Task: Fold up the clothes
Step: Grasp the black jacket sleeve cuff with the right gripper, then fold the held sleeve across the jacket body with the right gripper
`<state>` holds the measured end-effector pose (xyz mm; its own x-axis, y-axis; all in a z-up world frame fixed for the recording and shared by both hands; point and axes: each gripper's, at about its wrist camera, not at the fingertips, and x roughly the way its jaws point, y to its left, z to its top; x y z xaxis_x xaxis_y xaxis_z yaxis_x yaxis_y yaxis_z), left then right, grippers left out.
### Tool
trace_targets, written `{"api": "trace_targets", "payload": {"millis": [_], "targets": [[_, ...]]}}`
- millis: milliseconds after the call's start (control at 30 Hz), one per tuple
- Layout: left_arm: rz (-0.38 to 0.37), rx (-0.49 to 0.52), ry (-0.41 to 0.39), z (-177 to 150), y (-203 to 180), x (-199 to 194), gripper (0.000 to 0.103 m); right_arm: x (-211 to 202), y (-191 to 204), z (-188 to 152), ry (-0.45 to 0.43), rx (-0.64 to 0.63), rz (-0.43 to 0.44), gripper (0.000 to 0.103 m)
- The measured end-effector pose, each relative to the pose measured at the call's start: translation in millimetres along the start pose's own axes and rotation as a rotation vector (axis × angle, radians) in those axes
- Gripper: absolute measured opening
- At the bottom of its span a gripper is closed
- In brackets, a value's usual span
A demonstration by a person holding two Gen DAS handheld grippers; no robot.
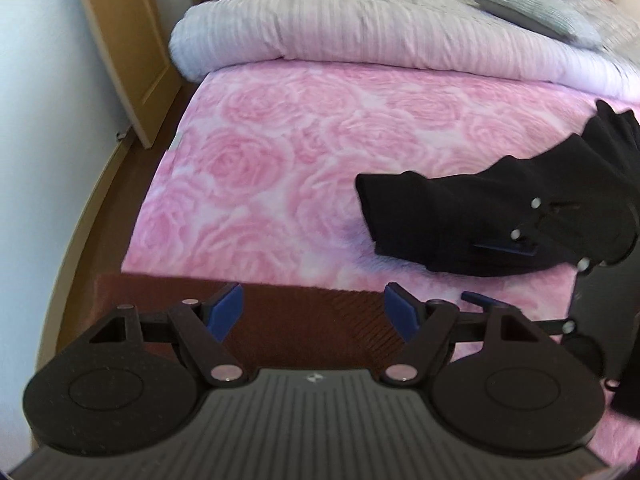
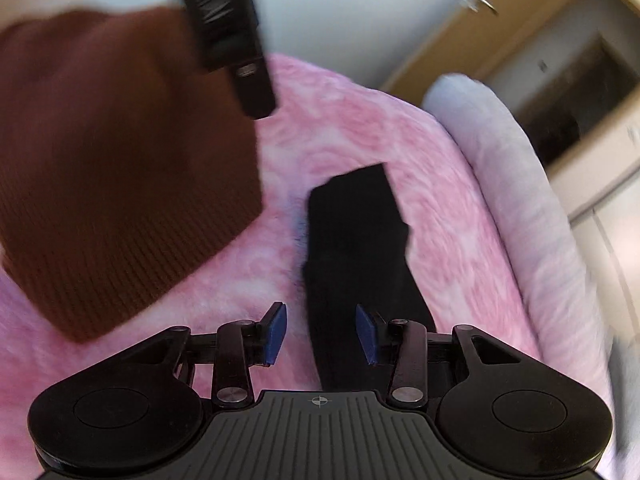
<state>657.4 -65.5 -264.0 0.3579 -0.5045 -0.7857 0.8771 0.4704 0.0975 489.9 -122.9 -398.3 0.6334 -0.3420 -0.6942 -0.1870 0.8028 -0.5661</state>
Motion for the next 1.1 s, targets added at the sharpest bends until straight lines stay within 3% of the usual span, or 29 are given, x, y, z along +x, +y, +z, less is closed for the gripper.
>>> {"api": "trace_targets", "payload": {"millis": [133, 200, 233, 467, 533, 633, 867, 900, 1000, 1100], "targets": [[0.005, -0.050, 0.031, -10.3, 7.8, 9.3, 0.074, 25.2, 5.1, 1.0, -0.014, -0.058, -0.042, 0.040], [0.000, -0.065, 0.041, -12.0, 10.4, 8.1, 0.074, 32.9, -6.4, 5.0, -0.007, 0.000, -0.020, 0.014], [-0.004, -0.063, 0.042, -12.1, 9.7, 5.7, 0.074, 36.5, -13.5, 7.3, 0.003, 0.037, -0.003, 0.005], [-0.021, 0.002, 0.034, -1.5, -14.3, -14.8, 0.074, -0.7, -77.5, 19.6, -0.149, 0.300, 0.015, 0.003], [-0.030, 0.018, 0.030, 4.8, -27.1, -18.8, 0.074, -23.3, -104.9, 13.9, -0.220, 0.400, -0.014, 0.003], [-0.054, 0.059, 0.020, 17.2, -58.5, -26.3, 0.074, -68.2, -162.2, -13.3, -0.326, 0.573, -0.130, 0.002], [-0.160, 0.173, -0.014, 45.2, -179.8, -39.6, 0.074, -183.5, -256.8, -222.8, -0.276, 1.098, -0.659, 0.003], [-0.181, 0.187, -0.012, 46.4, -202.2, -37.6, 0.074, -192.5, -258.4, -257.1, -0.228, 1.161, -0.700, 0.003], [-0.236, 0.242, -0.001, 45.9, -271.8, -29.3, 0.074, -192.2, -252.1, -370.1, -0.045, 1.425, -0.682, 0.003], [-0.278, 0.318, 0.012, 44.3, -341.6, -18.8, 0.074, -179.2, -240.1, -461.0, 0.098, 1.629, -0.607, 0.003]]}}
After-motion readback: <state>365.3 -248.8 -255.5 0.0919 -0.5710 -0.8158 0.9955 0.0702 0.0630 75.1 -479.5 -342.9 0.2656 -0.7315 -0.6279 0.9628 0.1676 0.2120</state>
